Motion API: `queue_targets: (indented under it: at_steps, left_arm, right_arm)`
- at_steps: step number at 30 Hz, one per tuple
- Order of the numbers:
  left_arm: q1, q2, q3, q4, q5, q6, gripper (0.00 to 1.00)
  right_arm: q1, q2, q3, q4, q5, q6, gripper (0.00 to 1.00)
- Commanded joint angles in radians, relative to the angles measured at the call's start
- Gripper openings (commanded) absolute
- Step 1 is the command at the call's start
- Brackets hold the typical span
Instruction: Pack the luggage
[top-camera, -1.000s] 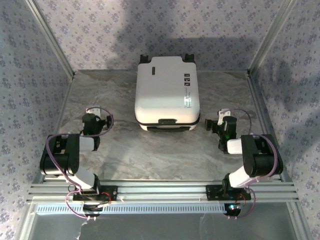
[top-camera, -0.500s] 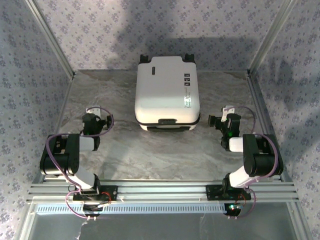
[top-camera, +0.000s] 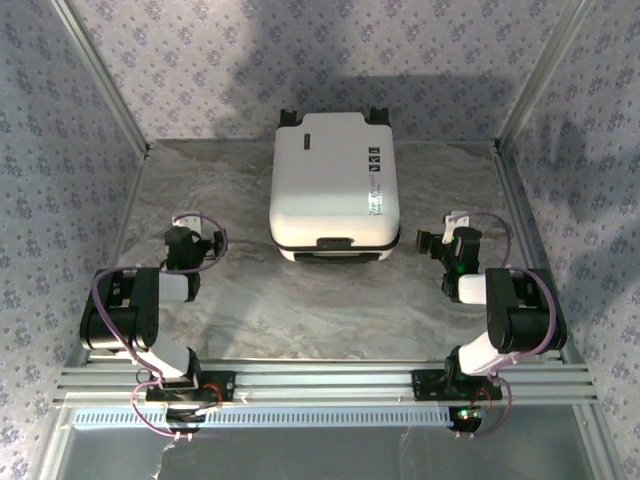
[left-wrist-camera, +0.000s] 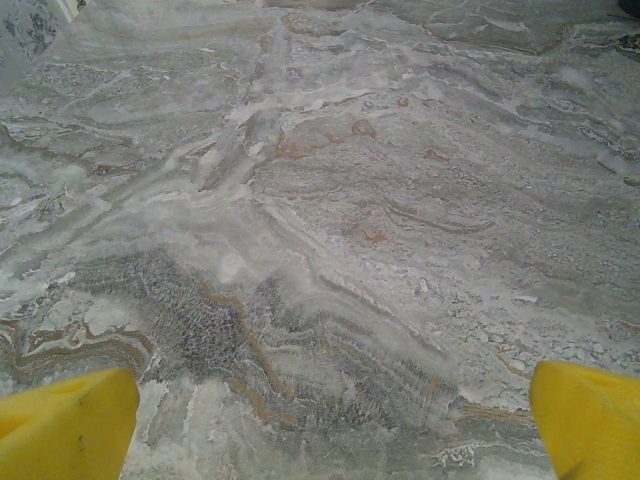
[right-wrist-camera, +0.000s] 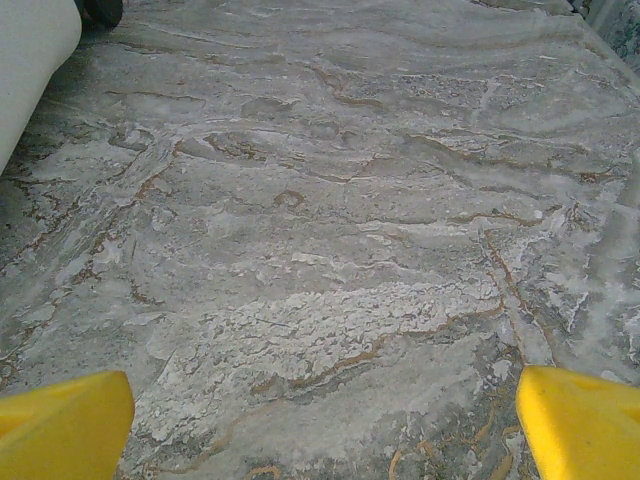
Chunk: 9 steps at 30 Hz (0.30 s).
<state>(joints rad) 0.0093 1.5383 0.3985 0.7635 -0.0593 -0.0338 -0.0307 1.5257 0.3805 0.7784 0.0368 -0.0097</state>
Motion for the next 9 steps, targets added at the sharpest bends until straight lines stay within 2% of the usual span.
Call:
queue_targets:
  at_steps: [1, 9]
  left_arm:
    - [0.004, -0.003, 0.016, 0.049, 0.022, 0.012, 1.00]
    - [0.005, -0.004, 0.016, 0.049, 0.022, 0.013, 1.00]
  right_arm:
    - [-0.002, -0.006, 0.021, 0.006, -0.013, -0.020, 1.00]
    - [-0.006, -0.006, 0.018, 0.008, -0.021, -0.019, 1.00]
